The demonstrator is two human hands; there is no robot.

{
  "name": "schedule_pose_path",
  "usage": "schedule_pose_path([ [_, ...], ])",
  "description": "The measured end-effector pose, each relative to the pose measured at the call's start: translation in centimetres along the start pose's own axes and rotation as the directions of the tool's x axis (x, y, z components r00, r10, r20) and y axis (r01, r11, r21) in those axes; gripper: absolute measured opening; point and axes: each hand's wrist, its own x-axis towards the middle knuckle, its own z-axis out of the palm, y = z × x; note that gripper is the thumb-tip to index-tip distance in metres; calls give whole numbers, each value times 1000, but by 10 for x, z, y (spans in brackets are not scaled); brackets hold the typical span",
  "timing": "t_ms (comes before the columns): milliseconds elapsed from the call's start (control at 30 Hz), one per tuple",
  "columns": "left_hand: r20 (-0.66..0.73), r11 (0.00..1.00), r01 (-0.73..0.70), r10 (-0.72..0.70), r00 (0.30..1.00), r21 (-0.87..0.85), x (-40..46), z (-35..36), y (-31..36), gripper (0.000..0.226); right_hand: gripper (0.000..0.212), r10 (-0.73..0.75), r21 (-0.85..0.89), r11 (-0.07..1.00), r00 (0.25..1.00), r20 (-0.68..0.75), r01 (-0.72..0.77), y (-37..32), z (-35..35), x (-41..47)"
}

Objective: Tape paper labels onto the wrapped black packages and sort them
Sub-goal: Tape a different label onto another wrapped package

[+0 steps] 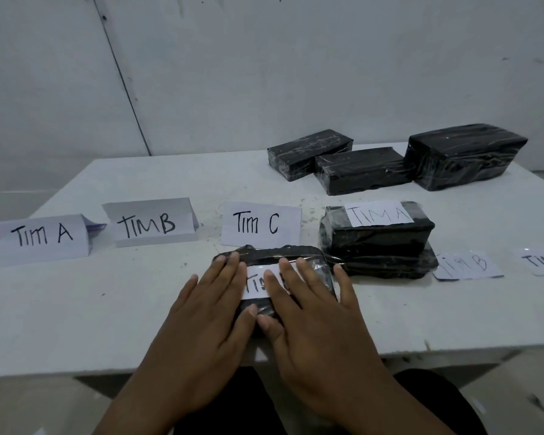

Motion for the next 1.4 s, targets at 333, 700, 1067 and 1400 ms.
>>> schedule_pose_path([
  [333,-87,997,-49,54,995,58,-1,3,9,64,92,116,9,993,991,65,-117,-3,-10,1],
  [700,-56,993,66,-61,997,93,-4,1,10,84,96,106,14,994,990,88,-108,8,-7,-3],
  [1067,-412,985,-119,58,910,-124,0,-22,41,54,58,116,327,944,971,-210,-42,43,-25,-29],
  [1400,-223,855,-403,345,912,-326,54,19,181,24,21,590,445,798,679,-436,-407,166,-63,-51],
])
